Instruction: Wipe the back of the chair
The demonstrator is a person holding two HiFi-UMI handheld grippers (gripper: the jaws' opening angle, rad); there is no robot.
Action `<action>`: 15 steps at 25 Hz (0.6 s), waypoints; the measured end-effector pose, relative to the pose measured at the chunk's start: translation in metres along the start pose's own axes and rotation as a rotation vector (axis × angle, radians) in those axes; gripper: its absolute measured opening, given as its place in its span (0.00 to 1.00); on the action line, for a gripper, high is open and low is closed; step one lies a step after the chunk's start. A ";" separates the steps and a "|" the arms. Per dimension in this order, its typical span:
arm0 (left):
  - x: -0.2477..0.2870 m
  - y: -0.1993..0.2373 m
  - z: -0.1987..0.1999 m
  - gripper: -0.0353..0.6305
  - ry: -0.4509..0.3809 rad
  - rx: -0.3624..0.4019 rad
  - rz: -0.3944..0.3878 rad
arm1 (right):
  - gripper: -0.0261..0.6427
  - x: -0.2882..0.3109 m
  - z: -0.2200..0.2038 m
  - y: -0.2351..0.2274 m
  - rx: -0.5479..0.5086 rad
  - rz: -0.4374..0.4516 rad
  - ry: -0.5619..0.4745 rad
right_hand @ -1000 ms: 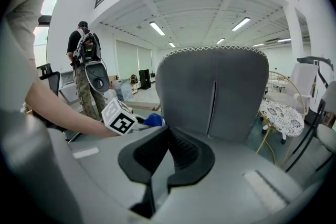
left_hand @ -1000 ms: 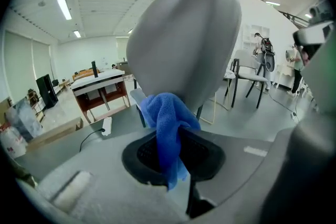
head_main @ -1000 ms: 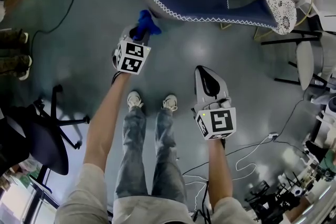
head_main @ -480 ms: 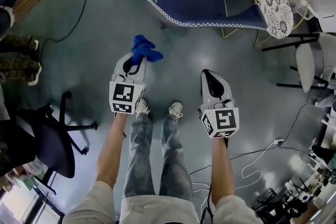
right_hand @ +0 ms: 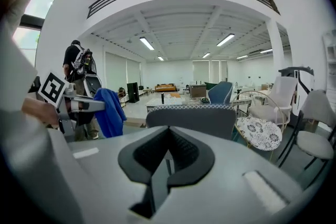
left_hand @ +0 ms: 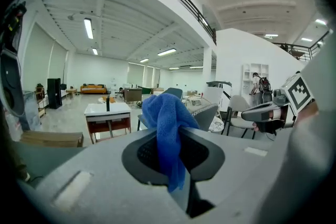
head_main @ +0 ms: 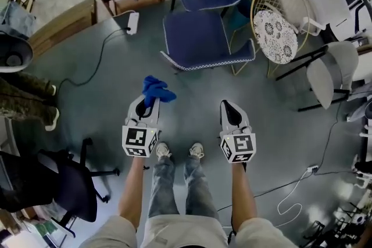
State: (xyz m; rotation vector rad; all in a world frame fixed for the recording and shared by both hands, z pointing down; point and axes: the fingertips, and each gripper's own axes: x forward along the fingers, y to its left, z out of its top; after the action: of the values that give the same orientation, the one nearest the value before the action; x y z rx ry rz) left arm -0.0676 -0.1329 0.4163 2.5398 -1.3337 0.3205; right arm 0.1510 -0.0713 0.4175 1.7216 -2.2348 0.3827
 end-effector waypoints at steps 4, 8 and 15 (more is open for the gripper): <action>-0.016 -0.005 0.062 0.12 -0.039 0.022 0.001 | 0.04 -0.024 0.054 -0.008 0.001 -0.016 -0.038; -0.027 -0.006 0.105 0.12 -0.073 0.020 0.009 | 0.04 -0.042 0.107 -0.019 -0.016 -0.036 -0.090; -0.058 -0.021 0.167 0.12 -0.092 0.015 0.022 | 0.04 -0.085 0.174 -0.034 0.000 -0.065 -0.133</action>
State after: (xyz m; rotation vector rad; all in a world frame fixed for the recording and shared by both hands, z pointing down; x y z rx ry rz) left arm -0.0703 -0.1304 0.2380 2.5828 -1.3973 0.2220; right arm 0.1920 -0.0706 0.2256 1.8652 -2.2612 0.2609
